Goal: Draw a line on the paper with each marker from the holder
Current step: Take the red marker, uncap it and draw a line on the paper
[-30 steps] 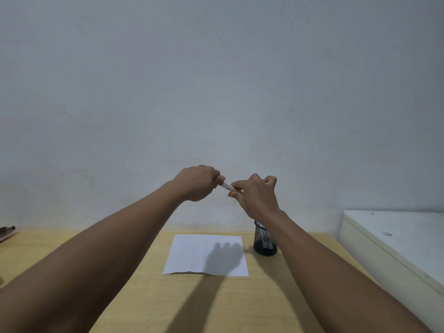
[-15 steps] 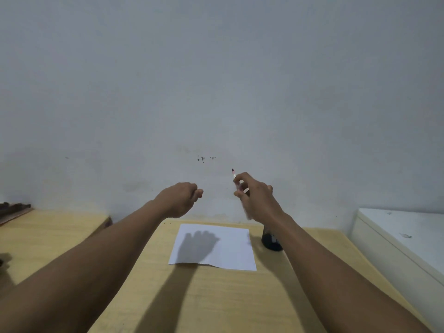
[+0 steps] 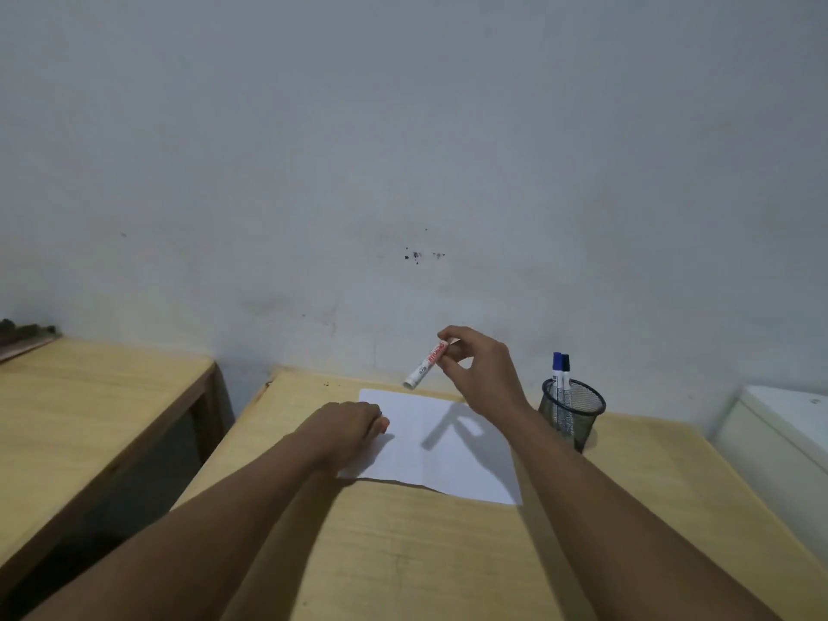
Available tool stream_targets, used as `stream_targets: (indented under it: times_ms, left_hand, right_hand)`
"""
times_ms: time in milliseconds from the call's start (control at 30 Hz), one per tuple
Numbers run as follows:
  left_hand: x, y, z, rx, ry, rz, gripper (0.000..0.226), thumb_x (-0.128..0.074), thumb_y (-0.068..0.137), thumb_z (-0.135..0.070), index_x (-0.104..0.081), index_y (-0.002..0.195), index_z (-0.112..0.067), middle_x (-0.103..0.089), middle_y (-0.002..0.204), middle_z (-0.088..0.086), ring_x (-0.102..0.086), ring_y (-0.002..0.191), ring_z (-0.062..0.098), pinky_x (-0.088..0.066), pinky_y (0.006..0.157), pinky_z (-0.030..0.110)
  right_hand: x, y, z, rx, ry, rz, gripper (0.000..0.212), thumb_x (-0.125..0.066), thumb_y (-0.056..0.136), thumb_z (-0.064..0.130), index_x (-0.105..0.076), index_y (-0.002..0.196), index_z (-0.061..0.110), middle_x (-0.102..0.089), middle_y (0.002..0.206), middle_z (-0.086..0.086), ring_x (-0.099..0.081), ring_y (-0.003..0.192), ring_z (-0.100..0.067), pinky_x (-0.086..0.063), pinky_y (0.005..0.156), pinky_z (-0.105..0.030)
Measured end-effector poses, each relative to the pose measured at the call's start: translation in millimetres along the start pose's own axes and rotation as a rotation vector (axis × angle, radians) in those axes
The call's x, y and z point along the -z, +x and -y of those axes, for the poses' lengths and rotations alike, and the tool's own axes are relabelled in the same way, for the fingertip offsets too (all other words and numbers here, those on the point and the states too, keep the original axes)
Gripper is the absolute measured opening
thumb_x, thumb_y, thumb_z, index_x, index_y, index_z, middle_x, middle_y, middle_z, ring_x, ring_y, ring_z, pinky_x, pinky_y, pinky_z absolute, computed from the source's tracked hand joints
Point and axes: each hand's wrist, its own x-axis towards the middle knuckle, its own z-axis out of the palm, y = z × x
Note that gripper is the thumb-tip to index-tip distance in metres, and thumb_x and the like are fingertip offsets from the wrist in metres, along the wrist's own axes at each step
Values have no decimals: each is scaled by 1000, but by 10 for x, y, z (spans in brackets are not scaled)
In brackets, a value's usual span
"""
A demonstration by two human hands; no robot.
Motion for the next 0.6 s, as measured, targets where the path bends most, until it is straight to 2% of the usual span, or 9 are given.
stream_targets:
  times_ms: [100, 167, 233, 333, 467, 533, 600]
  left_hand:
    - [-115, -170, -115, -21, 79, -67, 40, -22, 100, -45, -47, 80, -20, -52, 77, -3, -49, 75, 22, -40, 78, 40]
    - [-143, -298, -227, -69, 88, -95, 40, -21, 102, -44, -44, 79, -21, -44, 73, -3, -45, 75, 21, -37, 78, 42]
    - [-175, -419, -325, -131, 105, -106, 38, -22, 104, -44, -42, 79, -23, -38, 73, -4, -42, 76, 20, -36, 77, 42]
    - [-241, -562, -441, -160, 102, -107, 37, -20, 103, -44, -43, 83, -24, -46, 81, -5, -44, 84, 20, -35, 79, 43]
    - [-329, -619, -422, -158, 65, -99, 42, -18, 103, -47, -53, 96, -25, -59, 96, -6, -48, 92, 17, -35, 82, 43]
    - [-341, -604, -344, -148, 17, -87, 42, -19, 102, -47, -54, 98, -25, -60, 99, -6, -49, 94, 16, -33, 84, 42]
    - [-336, -563, -243, -115, 25, -101, 45, -18, 102, -47, -56, 103, -24, -63, 111, -6, -52, 102, 17, -33, 88, 44]
  right_hand:
    - [-237, -39, -75, -72, 69, 0, 15, -69, 96, 20, -67, 111, 20, -75, 81, 2, -73, 79, -17, -57, 72, -32]
    - [-393, -91, -120, -140, 173, 16, 7, -66, 99, 21, -62, 103, 24, -75, 76, 2, -72, 73, -18, -59, 67, -35]
    - [-524, -162, -151, -203, 247, 40, 6, -65, 100, 20, -59, 100, 21, -72, 73, 1, -67, 64, -14, -56, 61, -28]
    - [-673, -264, -177, -282, 300, 79, 17, -63, 101, 25, -59, 106, 10, -70, 73, -3, -62, 59, -13, -49, 52, -22]
    - [-895, -345, -245, -371, 392, 137, 22, -63, 101, 28, -58, 101, 6, -72, 73, -9, -62, 59, -17, -46, 51, -30]
    - [-983, -361, -287, -406, 449, 132, 19, -61, 102, 23, -59, 98, 4, -74, 76, -13, -59, 58, -18, -44, 48, -29]
    - [-1027, -368, -338, -422, 495, 132, 14, -59, 101, 14, -60, 89, 5, -72, 74, -14, -55, 56, -21, -41, 46, -28]
